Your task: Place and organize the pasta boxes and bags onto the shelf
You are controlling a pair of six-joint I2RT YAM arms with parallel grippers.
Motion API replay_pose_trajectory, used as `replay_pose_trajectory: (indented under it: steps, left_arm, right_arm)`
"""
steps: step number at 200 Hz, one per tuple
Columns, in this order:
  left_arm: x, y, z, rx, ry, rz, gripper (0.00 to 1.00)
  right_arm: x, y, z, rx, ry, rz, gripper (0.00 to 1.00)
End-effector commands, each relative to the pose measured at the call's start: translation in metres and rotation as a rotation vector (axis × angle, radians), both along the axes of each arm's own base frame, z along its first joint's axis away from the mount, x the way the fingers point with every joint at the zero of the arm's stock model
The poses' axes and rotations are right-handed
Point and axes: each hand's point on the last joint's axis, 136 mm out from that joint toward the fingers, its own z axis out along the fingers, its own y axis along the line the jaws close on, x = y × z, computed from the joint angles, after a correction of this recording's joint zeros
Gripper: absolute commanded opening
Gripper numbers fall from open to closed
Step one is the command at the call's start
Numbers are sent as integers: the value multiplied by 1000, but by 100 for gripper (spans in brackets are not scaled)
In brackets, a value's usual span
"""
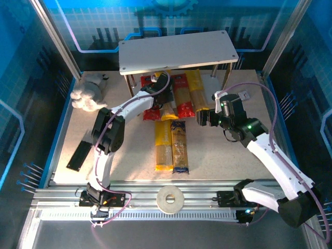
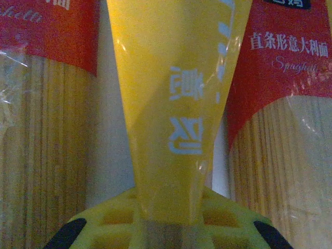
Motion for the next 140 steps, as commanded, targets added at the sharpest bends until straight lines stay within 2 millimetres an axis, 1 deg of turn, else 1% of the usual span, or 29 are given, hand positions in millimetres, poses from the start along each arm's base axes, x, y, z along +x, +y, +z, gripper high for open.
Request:
replay_pose_trajectory:
  steps: [1, 5, 13, 29, 32, 40, 57, 64, 87, 105, 112, 121, 140]
  left_arm:
    - [25, 3, 33, -42, -135, 57, 0]
    - [25, 3, 32, -42, -132, 56, 0]
    - [25, 2, 32, -42, -134, 52, 6]
    - [25, 1, 31, -41, -133, 45, 25]
    - [26, 1, 31, -42, -134, 43, 30]
    - [25, 0, 29, -42, -130, 39, 40]
    - [24, -1, 27, -40, -122, 29, 48]
    - [24, -1, 27, -40, -121, 26, 55]
    - [23, -4, 28, -43, -123, 1, 61]
    - [22, -7, 32, -56, -136, -21, 63]
    - [21, -7, 34, -62, -143, -30, 66]
    - [19, -9, 40, -74, -158, -46, 69]
    - [11, -14, 52, -90, -185, -91, 69]
  right_arm:
    - [0, -2, -5, -1, 12, 0, 100]
    - [0, -2, -5, -2, 12, 0, 100]
    - [0, -3, -5, -2, 11, -1, 100]
    - [0, -3, -6, -1, 14, -2, 100]
    - [0, -2, -6, -1, 14, -2, 100]
    - [0, -2, -6, -1, 13, -1, 100]
    - [0, -3, -6, 0, 16, -5, 100]
    - [0, -2, -6, 1, 18, -3, 100]
    - [-1, -2, -7, 1, 23, -2, 100]
    - [-2, -2, -7, 3, 27, 0, 100]
    - [-3, -2, -8, 3, 30, 2, 100]
    - [-3, -1, -9, 5, 35, 5, 100]
    - [-7, 0, -12, 8, 52, 15, 100]
